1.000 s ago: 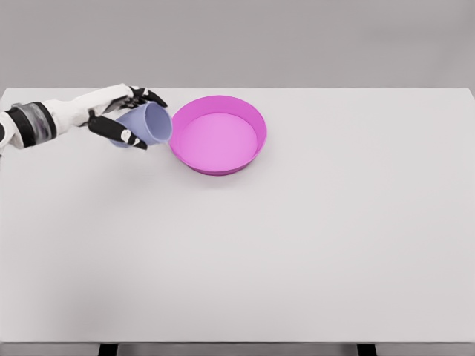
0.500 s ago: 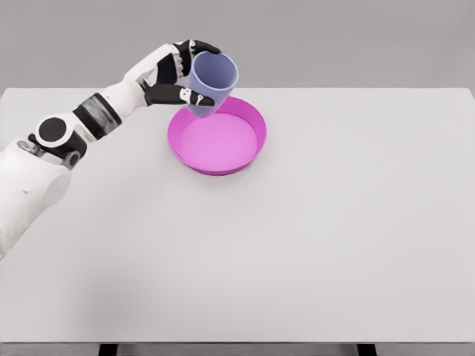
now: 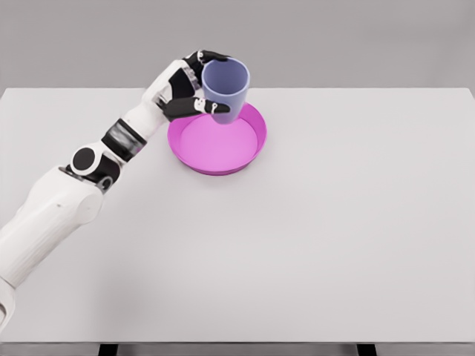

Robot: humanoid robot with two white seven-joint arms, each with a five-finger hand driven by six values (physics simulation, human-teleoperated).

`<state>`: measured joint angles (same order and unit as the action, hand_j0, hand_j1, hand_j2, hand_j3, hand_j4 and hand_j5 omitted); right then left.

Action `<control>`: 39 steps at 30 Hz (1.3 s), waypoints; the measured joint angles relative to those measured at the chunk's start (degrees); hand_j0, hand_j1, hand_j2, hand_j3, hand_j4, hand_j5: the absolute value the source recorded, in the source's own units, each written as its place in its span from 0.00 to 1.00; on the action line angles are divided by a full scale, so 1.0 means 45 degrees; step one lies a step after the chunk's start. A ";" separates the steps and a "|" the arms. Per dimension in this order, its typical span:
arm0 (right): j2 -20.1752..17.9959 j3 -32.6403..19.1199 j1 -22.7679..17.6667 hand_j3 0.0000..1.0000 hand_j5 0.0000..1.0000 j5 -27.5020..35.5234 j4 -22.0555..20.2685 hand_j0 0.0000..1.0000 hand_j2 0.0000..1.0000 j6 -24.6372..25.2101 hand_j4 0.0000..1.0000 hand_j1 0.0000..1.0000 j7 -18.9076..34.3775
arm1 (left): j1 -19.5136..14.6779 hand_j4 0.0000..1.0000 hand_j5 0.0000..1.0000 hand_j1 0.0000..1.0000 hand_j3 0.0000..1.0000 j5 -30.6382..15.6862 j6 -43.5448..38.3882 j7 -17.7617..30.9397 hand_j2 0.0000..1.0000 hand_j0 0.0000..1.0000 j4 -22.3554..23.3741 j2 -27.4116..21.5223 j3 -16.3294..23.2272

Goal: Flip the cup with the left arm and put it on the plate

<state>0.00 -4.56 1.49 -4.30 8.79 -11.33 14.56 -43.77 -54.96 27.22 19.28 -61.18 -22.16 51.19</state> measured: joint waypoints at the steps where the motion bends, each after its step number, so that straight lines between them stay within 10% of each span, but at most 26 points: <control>1: 0.0000 0.0000 0.0000 1.00 1.00 0.0000 0.0000 1.00 1.00 0.0000 1.00 1.00 -0.0001 | -0.0020 0.61 0.61 0.61 0.61 -0.0087 -0.0082 -0.0083 0.61 0.61 0.0130 -0.0029 0.0129; 39: 0.0000 0.0000 0.0000 1.00 1.00 -0.0004 0.0000 1.00 1.00 0.0000 1.00 1.00 0.0001 | 0.0000 0.62 0.62 0.62 0.62 -0.0290 -0.0384 -0.0300 0.62 0.62 0.1706 0.0469 0.1003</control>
<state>0.00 -4.56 1.49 -4.32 8.79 -11.33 14.57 -43.77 -56.27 25.49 17.93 -53.50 -20.05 55.70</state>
